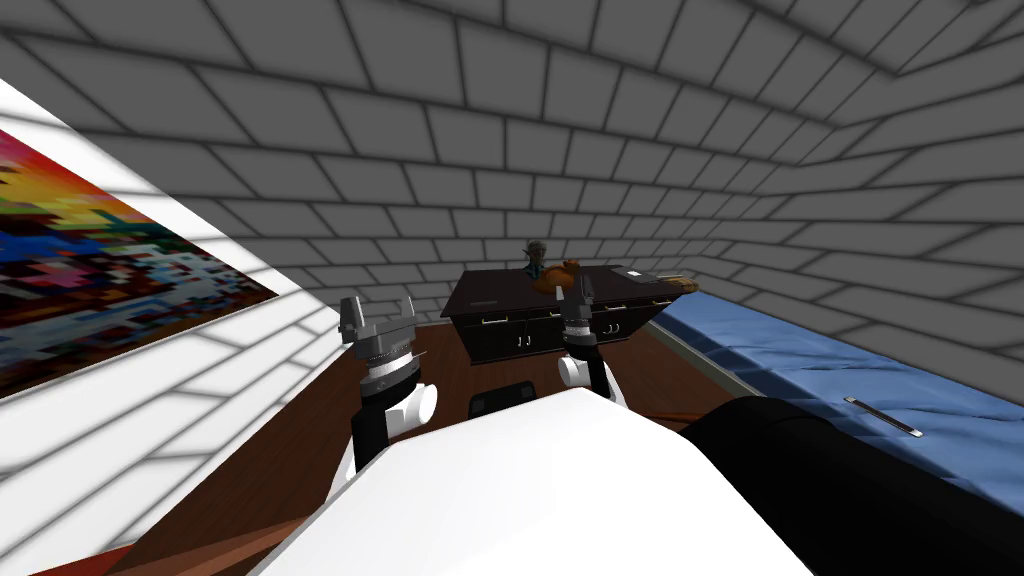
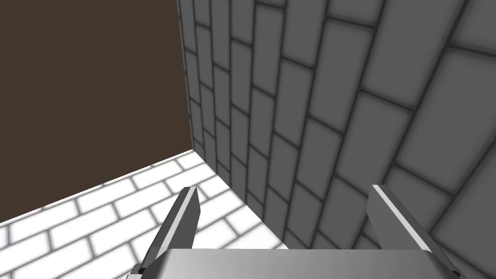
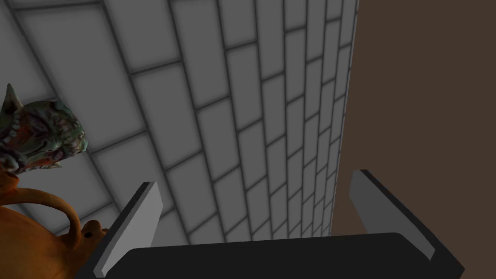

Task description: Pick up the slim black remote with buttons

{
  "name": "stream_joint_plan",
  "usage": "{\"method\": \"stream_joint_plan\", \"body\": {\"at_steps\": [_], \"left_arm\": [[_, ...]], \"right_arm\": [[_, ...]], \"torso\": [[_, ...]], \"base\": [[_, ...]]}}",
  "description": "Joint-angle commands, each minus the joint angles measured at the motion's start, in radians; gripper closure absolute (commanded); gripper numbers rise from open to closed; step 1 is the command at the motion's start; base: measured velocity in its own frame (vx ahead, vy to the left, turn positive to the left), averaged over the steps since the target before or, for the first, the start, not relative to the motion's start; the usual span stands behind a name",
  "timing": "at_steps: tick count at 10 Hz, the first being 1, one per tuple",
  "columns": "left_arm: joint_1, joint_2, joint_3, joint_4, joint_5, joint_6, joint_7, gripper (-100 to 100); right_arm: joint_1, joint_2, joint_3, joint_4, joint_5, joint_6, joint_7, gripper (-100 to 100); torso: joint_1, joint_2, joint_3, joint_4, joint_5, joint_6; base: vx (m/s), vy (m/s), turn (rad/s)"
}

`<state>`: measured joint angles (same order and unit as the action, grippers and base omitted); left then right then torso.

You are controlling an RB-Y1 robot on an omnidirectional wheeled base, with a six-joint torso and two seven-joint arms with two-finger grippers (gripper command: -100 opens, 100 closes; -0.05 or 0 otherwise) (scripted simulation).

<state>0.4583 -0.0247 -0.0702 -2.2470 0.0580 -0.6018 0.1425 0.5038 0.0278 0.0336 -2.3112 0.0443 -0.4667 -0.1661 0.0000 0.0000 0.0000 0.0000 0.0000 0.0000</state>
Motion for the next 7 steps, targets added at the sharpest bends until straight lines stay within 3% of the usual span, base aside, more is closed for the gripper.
{"method": "stream_joint_plan", "body": {"at_steps": [1, 4, 7], "left_arm": [[-0.017, 0.034, -0.002, 0.005, 0.001, 0.023, -0.002, -100], [-0.085, 0.104, -0.009, 0.024, 0.007, 0.102, -0.010, -100], [-0.117, 0.124, -0.012, 0.034, 0.009, 0.166, -0.014, -100]], "right_arm": [[0.000, 0.000, 0.000, 0.000, 0.000, 0.000, 0.000, 0], [0.000, 0.000, 0.000, 0.000, 0.000, 0.000, 0.000, 0], [0.000, 0.000, 0.000, 0.000, 0.000, 0.000, 0.000, 0]], "torso": [[0.000, 0.000, 0.000, 0.000, 0.000, 0.000], [0.003, 0.001, 0.001, 0.000, 0.001, 0.000], [0.003, 0.002, 0.001, 0.000, 0.001, 0.000]], "base": [[-0.005, 0.010, -0.026], [-0.030, 0.042, -0.052], [-0.030, 0.035, -0.027]]}}
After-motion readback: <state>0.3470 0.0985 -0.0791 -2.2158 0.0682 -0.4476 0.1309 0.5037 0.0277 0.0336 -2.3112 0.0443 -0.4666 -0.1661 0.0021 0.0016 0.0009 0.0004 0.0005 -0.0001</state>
